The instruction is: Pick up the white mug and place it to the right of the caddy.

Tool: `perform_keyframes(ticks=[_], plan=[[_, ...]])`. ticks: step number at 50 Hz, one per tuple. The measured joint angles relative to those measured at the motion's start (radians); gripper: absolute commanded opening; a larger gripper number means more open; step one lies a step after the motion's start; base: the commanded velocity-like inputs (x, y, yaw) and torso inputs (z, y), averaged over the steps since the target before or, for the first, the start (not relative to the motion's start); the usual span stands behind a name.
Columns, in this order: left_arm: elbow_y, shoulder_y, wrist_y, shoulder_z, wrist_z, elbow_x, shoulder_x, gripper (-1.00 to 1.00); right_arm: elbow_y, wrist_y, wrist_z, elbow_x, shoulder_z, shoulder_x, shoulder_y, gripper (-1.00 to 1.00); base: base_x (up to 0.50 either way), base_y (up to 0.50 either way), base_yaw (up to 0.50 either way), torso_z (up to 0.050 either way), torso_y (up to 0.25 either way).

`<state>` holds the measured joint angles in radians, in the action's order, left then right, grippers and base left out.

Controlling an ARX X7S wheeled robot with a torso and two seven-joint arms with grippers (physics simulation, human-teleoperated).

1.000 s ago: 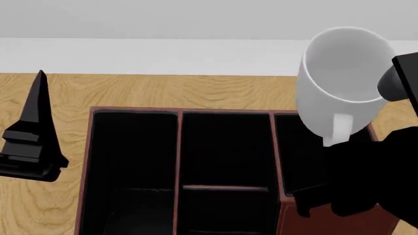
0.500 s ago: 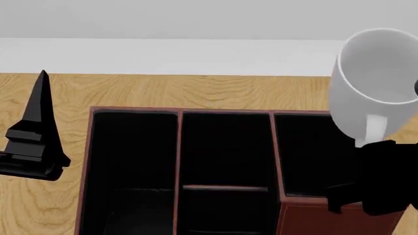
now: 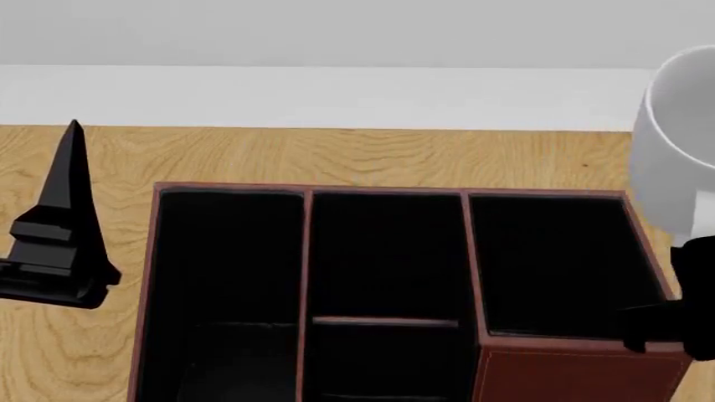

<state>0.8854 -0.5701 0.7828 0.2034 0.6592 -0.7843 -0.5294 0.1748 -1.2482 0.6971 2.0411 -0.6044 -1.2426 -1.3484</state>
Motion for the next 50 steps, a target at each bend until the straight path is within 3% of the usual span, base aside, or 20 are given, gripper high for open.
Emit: perform_keyframes(ticks=[50], plan=[[-0.03,-0.001,-0.031,0.02,-0.005,0.014,-0.009,1.0,-0.072,0.005,-0.126,-0.218,-0.028,-0.056,0.083,-1.0,0.0,0.0,0.0,0.0,0.0]])
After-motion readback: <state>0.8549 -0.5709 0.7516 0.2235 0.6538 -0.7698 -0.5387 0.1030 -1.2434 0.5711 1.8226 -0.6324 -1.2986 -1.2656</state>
